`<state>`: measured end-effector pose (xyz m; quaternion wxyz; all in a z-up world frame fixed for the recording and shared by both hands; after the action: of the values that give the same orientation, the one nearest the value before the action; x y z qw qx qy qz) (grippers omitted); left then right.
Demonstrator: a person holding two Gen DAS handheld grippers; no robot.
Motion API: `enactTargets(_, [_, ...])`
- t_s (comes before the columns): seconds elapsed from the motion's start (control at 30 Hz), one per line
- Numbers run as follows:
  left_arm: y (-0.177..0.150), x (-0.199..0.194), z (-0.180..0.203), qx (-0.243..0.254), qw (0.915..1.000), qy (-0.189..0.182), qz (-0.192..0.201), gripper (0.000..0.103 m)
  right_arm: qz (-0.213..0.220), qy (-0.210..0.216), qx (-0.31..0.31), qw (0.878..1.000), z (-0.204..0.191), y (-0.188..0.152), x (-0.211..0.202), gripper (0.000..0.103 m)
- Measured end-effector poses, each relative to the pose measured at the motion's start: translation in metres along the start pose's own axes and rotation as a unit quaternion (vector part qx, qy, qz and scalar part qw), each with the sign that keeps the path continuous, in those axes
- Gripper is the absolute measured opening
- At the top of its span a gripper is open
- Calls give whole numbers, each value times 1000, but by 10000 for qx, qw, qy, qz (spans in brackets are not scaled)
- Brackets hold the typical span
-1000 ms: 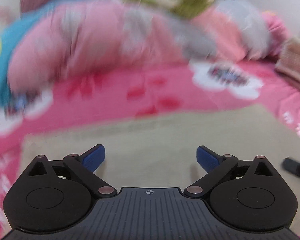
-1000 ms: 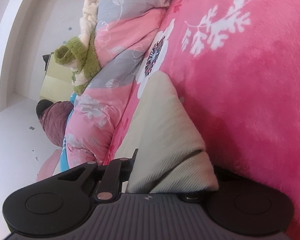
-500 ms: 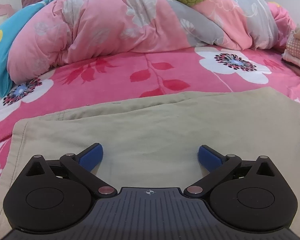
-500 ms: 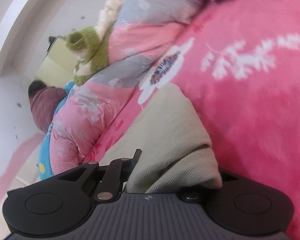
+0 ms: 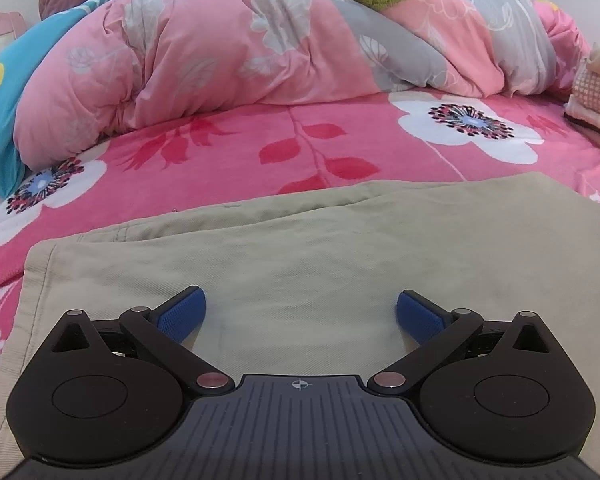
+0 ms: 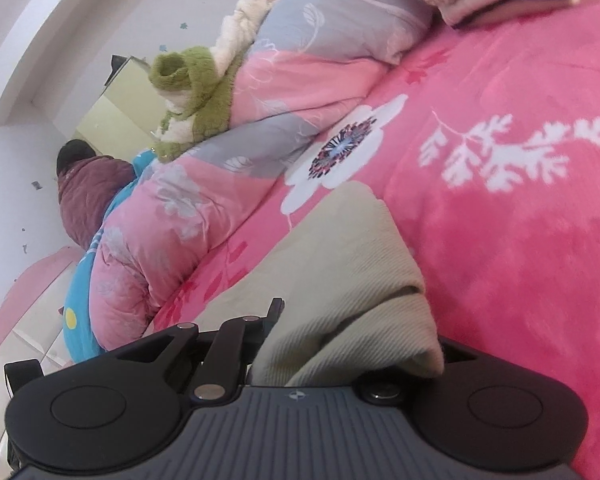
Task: Fold clothes
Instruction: 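Close the right gripper on the beige trousers edge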
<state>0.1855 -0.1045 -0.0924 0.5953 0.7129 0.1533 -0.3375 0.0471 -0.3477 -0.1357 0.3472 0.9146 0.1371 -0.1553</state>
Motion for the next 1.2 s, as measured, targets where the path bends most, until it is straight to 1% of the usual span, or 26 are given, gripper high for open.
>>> enactTargets(0.6, [1,0,1,11,10000,51,-28,103,-148,-80,163,9997,13,-6,7,13])
enactTargets(0.9, [1,0,0,13,10000,54,-33,103,-194,11,589,9981,22,-4,9,15])
enactTargets(1.07, [1,0,0,7,10000,47,-31,103,-155,118,1085,9939,30,-2,9,16])
enactTargets(1.2, [1,0,0,-2,10000,40,-24,103,-98,239,1582,9871,38,0,10,16])
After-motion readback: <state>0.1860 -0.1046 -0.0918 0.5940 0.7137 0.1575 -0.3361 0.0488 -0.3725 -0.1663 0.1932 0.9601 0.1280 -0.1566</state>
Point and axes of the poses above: each gripper's, at about its wrist camera, not at the fingertips, and x roughly the way its jaws point, z to its right, y to its top, the point moved 4 cm from there along x, roughly the way its jaws point, and after that the axes turned 1 degree about x, right-handed, at the moved point
